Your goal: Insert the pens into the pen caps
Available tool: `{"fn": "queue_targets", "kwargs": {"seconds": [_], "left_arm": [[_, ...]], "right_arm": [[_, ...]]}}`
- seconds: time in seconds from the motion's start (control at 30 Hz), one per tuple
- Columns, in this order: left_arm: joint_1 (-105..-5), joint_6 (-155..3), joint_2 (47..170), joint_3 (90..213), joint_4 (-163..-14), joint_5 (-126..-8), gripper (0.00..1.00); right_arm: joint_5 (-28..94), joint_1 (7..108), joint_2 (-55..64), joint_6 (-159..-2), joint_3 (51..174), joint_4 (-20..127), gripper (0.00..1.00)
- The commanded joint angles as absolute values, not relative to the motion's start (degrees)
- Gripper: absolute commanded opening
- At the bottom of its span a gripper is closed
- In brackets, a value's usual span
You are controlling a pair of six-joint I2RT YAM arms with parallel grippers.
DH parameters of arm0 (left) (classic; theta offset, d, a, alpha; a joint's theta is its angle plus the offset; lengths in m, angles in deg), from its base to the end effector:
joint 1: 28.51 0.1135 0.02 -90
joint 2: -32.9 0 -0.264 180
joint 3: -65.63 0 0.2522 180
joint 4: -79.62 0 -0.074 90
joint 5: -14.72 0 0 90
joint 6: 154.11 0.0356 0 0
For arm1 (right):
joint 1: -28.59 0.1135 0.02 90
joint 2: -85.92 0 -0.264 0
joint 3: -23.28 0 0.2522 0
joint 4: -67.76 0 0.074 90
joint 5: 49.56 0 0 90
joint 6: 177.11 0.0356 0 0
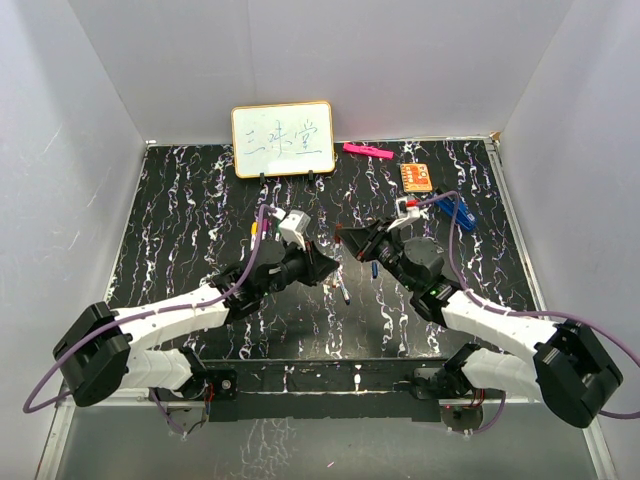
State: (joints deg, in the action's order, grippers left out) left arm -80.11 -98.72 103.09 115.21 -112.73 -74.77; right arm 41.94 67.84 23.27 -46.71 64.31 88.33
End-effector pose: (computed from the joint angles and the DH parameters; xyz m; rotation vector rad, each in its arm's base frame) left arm 0.1706 -0.2158 0.2574 0.2801 1.8273 -1.0991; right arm 0.1886 0.1529 0.2531 0.0388 1.6929 1.0477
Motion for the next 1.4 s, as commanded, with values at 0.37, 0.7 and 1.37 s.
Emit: {"fn": "queue_targets", "kwargs": {"seconds": [0.37, 0.7, 1.37], "left_arm": [[-74.5, -93.4, 106.6, 123.9, -117.8, -75.4, 0.0], [-68.3, -94.9, 106.9, 124.6, -120.6, -71.4, 0.0], [-62.1, -92.6, 103.4, 125.1, -121.1, -71.9, 0.0]], "right_arm": [[42.5, 72.7, 18.9, -54.1, 68.9, 71.7, 0.0], [46.9, 78.1, 12.8, -54.0, 70.6, 66.2, 0.0], [45.3, 84.2, 3.7, -52.7, 73.2, 61.3, 0.0]]}}
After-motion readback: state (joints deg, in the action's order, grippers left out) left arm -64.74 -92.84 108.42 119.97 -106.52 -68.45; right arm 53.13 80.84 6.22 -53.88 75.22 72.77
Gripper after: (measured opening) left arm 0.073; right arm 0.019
